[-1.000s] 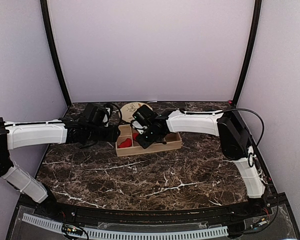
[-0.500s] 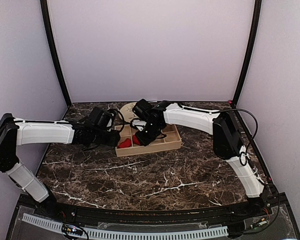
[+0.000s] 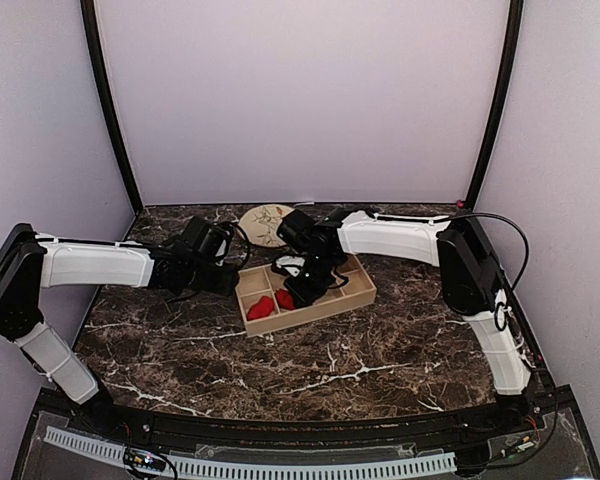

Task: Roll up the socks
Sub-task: Place the sock in the storage box.

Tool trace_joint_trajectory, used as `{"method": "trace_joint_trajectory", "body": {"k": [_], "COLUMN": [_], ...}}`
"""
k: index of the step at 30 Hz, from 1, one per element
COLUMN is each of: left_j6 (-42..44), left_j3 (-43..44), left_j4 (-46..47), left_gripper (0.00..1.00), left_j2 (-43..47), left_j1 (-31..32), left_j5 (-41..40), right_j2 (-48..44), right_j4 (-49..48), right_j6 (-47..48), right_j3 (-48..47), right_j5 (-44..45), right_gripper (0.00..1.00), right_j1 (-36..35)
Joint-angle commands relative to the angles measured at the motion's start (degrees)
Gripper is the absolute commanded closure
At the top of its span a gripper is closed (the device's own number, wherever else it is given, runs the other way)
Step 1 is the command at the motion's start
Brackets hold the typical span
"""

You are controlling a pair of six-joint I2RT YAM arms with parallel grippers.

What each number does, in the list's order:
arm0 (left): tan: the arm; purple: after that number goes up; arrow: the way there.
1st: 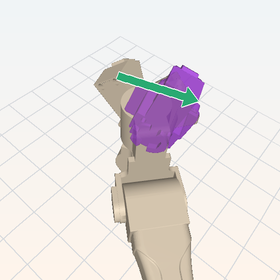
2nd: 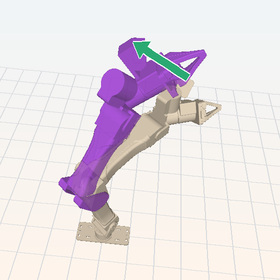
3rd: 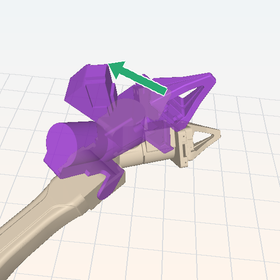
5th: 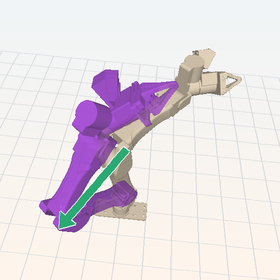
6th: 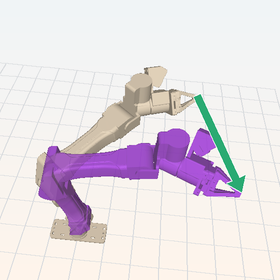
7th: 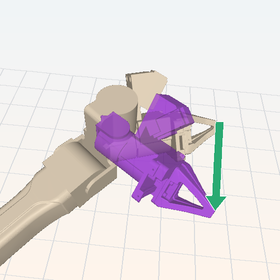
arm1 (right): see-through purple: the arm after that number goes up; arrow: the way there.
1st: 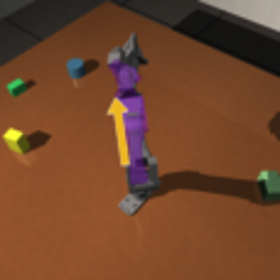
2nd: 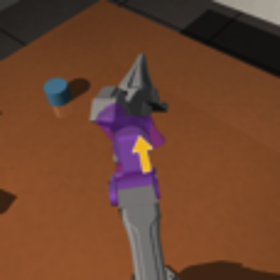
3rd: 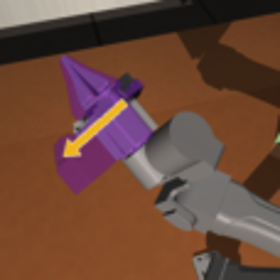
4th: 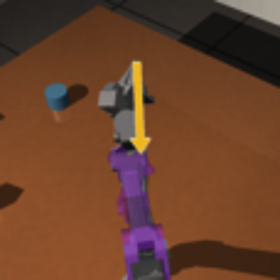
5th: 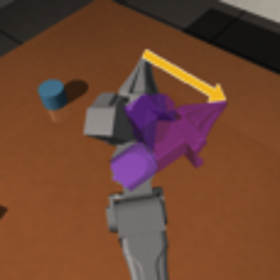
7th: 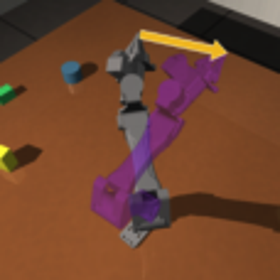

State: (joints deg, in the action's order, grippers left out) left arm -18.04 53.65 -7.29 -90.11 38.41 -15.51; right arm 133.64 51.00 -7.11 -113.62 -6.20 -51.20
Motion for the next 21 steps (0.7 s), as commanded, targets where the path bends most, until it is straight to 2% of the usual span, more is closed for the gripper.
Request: {"method": "trace_joint_trajectory", "body": {"k": [1,7,13,21], "left_j6": [0.7,0.9,0.7,0.4], "left_j3": [-0.3,-0.9,-1.3,-1.3], "left_j4": [0.9,1.6,1.9,1.4], "left_gripper": [0.49,0.50,0.50,0.50], "left_j2": [2.6,3.1,3.3,3.9], "left_j1": [-0.3,-0.3,-0.3,-0.3], "left_j5": [1.6,3.2,3.4,2.7], "right_j2": [-2.5,-1.0,-0.8,-4.3], "right_j4": [3.7,3.5,1.7,0.1], "right_j6": [-0.6,-1.0,-1.8,-3.2], "right_j3": [5.1,4.8,6.5,8.5], "right_j5": [0.2,1.4,2.1,3.9], "right_gripper": [1.00,1.00,0.83,0.66], "right_j1": [-2.1,-3.3,-3.5,-3.5]}}
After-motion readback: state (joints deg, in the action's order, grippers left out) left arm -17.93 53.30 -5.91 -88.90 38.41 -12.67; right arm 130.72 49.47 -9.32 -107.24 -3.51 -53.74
